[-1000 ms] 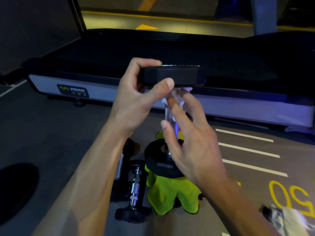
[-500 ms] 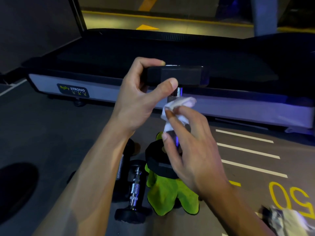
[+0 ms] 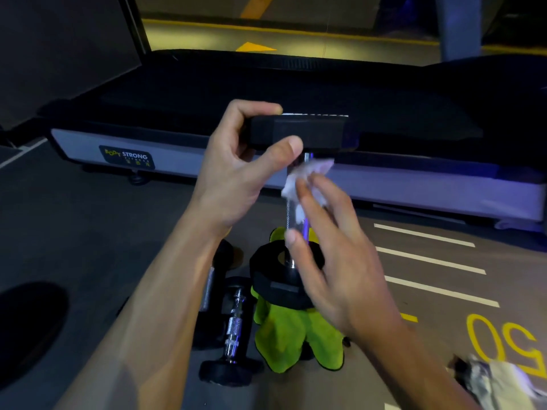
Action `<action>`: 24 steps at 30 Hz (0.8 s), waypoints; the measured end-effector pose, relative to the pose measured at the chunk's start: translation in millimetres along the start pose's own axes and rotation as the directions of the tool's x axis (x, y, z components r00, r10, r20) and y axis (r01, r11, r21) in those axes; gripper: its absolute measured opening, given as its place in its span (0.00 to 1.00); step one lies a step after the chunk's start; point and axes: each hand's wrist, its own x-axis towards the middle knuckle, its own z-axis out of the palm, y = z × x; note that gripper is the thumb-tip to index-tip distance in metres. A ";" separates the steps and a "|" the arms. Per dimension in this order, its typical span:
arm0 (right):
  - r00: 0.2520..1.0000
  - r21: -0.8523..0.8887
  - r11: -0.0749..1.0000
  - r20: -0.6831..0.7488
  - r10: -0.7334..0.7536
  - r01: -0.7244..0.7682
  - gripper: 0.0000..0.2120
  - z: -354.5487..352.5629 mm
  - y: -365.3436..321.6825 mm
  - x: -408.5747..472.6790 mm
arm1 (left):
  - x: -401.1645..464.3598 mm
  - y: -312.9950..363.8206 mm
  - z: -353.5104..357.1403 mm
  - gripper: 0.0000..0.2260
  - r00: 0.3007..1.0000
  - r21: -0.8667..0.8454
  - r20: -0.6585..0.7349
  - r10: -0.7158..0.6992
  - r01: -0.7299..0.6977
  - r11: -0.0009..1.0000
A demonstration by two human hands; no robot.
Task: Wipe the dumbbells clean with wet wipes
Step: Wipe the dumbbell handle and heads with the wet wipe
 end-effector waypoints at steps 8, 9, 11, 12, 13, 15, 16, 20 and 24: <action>1.000 -0.009 1.000 0.029 0.008 -0.007 0.23 5.5 12.6 -42.5 | 0.4 -3.5 -3.3 0.23 0.999 -0.036 -0.037 -0.007 0.006 0.999; 0.999 -0.004 1.000 0.035 0.013 -0.012 0.23 4.1 12.5 -43.0 | 0.4 -3.9 -4.1 0.23 0.999 -0.037 -0.040 -0.007 0.006 0.999; 0.999 0.051 0.998 0.024 0.025 -0.026 0.22 0.3 8.6 -31.2 | -0.4 -3.9 -4.4 0.21 0.999 -0.041 -0.040 -0.006 0.004 0.999; 0.999 0.076 0.997 0.005 0.032 -0.032 0.22 -1.7 6.8 -23.2 | -0.6 -3.9 -3.9 0.21 0.999 -0.041 -0.038 -0.004 0.003 0.999; 0.999 0.092 0.995 -0.009 0.037 -0.036 0.22 -2.8 5.4 -16.2 | -0.8 -3.9 -4.2 0.21 0.999 -0.039 -0.037 -0.004 0.002 0.999; 1.000 0.068 0.997 -0.004 0.019 -0.018 0.19 -3.5 5.3 -14.3 | -1.1 -3.8 -4.6 0.20 0.999 -0.041 -0.035 -0.006 0.005 0.999; 1.000 0.033 0.999 0.015 0.002 -0.003 0.18 -4.0 7.1 -19.3 | -0.9 -3.9 -4.9 0.20 0.999 -0.044 -0.038 -0.006 0.004 0.999; 0.996 -0.054 0.999 0.088 0.002 0.002 0.17 -9.7 14.7 -35.6 | -1.7 -4.2 -6.7 0.21 0.999 -0.046 -0.045 -0.003 0.001 0.999; 0.996 -0.128 0.991 0.083 -0.020 0.030 0.16 -9.1 6.2 -33.2 | -2.1 -3.9 -6.8 0.20 0.999 -0.045 -0.037 0.005 -0.006 0.999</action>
